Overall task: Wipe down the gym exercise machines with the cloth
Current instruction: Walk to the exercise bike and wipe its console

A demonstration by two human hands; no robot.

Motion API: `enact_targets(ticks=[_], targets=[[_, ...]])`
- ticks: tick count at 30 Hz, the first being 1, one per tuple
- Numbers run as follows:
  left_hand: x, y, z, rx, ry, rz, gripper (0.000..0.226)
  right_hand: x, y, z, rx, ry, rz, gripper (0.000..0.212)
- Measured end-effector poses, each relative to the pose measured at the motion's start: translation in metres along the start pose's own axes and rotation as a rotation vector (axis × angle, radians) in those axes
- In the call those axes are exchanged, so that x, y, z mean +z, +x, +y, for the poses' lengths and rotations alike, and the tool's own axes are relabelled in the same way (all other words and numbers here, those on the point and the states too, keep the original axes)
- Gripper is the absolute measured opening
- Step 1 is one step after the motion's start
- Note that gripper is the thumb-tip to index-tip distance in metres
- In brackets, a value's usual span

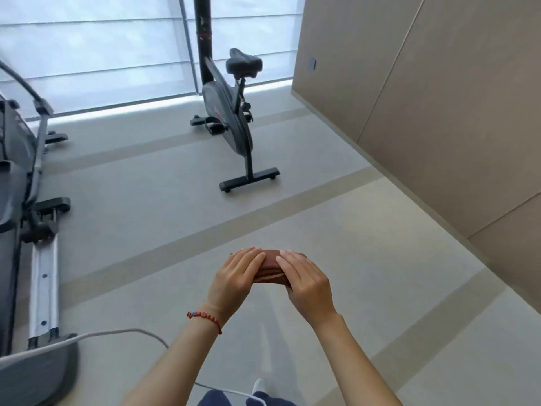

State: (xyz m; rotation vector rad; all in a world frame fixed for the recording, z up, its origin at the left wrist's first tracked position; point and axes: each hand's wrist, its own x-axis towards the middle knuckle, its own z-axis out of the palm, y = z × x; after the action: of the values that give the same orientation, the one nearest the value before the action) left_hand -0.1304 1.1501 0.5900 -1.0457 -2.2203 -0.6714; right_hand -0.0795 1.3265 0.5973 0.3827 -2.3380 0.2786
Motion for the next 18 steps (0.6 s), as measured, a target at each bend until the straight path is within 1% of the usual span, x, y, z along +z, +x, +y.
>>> enact_targets(ticks=[2, 9, 15, 18], targets=[[-0.009, -0.008, -0.005, -0.051, 0.068, 0.016, 0.019, 0.009, 0.008, -0.005, -0.055, 0.054, -0.007, 0.022], [-0.046, -0.038, -0.020, -0.207, 0.241, 0.057, 0.023, 0.041, 0.035, -0.035, -0.226, 0.227, -0.013, 0.023], [-0.070, -0.054, -0.035, -0.276, 0.337, 0.084, 0.023, 0.061, 0.055, -0.061, -0.297, 0.333, -0.020, 0.022], [-0.077, -0.060, -0.043, -0.306, 0.381, 0.094, 0.028, 0.071, 0.065, -0.070, -0.326, 0.374, -0.028, 0.022]])
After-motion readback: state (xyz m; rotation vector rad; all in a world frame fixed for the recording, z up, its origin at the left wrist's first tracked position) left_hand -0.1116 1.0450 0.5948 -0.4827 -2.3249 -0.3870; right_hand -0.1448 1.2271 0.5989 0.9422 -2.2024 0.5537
